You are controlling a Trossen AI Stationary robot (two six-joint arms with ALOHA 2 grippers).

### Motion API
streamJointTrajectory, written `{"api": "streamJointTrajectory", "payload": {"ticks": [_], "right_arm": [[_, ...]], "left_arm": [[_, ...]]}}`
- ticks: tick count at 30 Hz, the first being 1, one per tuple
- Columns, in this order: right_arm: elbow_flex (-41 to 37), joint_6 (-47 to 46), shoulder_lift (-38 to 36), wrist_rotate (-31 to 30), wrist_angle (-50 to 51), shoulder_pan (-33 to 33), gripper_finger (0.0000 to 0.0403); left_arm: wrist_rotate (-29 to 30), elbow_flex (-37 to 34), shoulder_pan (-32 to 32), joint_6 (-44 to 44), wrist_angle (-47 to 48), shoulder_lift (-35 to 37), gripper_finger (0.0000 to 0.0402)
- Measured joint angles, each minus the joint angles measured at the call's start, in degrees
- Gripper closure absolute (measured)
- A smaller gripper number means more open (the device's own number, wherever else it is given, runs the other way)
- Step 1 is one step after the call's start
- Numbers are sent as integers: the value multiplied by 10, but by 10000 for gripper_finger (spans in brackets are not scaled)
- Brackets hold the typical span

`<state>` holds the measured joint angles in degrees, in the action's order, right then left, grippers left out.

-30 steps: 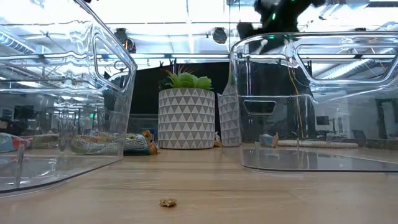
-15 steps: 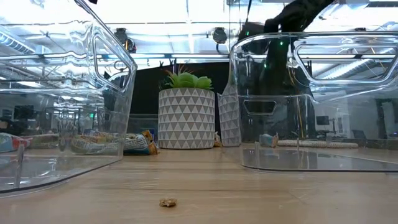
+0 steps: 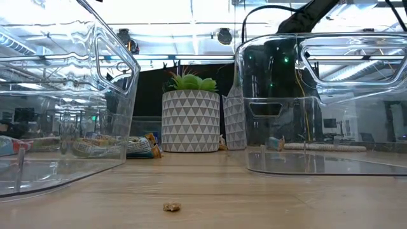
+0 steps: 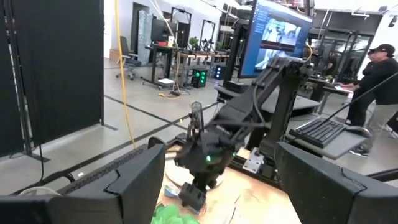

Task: Pick and place Granola Bars by type
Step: Put the yellow granola bar into the top transparent bin

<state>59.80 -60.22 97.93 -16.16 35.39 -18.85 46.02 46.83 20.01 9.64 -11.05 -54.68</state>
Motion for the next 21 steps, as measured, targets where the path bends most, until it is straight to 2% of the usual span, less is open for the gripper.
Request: {"api": "streamJointTrajectory", "payload": {"ticks": [4,6,8,12,13,16,21], "right_arm": [[-12,-8,7,15,0,9,198],[-17,-5,11,29,1,10,213],[-22,4,12,42,0,6,248],[-31,39,5,55,-12,-2,365],[-32,55,0,58,-18,-4,378],[-28,97,-30,62,-30,-5,383],[-9,202,-144,74,-45,-2,387]], "left_arm": [[0,9,0,-9,-2,0,96],[0,18,0,-9,-4,0,96],[0,27,0,-10,-4,0,96],[-1,45,0,-32,-2,0,96],[-6,50,0,-32,5,0,96],[-45,65,-3,-24,36,0,96],[-138,71,-35,-57,103,-1,96]]}}
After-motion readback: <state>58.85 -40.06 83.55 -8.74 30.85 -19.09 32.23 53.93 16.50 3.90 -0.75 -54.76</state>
